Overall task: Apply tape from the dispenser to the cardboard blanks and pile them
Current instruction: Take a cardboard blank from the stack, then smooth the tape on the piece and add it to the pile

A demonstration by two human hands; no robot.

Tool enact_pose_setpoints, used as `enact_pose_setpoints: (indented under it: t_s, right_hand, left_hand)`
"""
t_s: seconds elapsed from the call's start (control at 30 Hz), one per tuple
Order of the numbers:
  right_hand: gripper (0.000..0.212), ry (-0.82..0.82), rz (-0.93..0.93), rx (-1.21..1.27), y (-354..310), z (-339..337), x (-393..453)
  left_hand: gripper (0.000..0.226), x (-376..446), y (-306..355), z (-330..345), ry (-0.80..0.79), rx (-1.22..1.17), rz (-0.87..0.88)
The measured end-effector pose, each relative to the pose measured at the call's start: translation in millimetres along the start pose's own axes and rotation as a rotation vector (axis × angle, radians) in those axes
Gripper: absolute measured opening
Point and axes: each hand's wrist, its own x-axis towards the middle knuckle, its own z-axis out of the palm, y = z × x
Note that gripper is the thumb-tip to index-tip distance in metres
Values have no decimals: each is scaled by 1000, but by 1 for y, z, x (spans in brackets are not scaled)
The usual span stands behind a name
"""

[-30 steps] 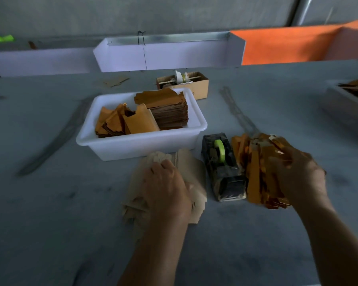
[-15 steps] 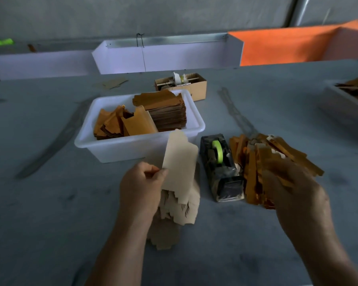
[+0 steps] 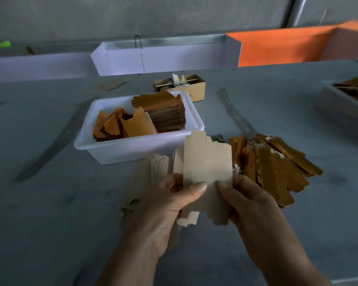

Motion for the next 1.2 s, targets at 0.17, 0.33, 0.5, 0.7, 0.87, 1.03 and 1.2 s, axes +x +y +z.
enact_pose_setpoints:
  t_s: [0.17,0.33,0.5,0.7,0.87,1.03,1.2]
  right_hand:
    - [20,-31,18,-2,7,-3,-1]
    - [10,17,-128,-269,10,-4,-3]
    - [21,177,-372,-611,12,4,-10]
    - [25,51,-390,-445,12,10,-15]
    - [6,41,-353,-517,11,3,-7]
    - [7,127,-318,-507,8,0,-5]
    - [37,13,-48,-246,2,-5,-4]
  left_hand:
    - [30,3,-6,12,75,62,25]
    - [19,6,-9,12,135,104,28]
    - [15,6,-18,17,190,221,136]
    - [9,1,-22,19,69,221,129]
    - [29,-3,-17,16,-42,304,144]
    - [24,-3,-16,13,-43,344,111]
    - [14,-7,-14,13,-154,341,7]
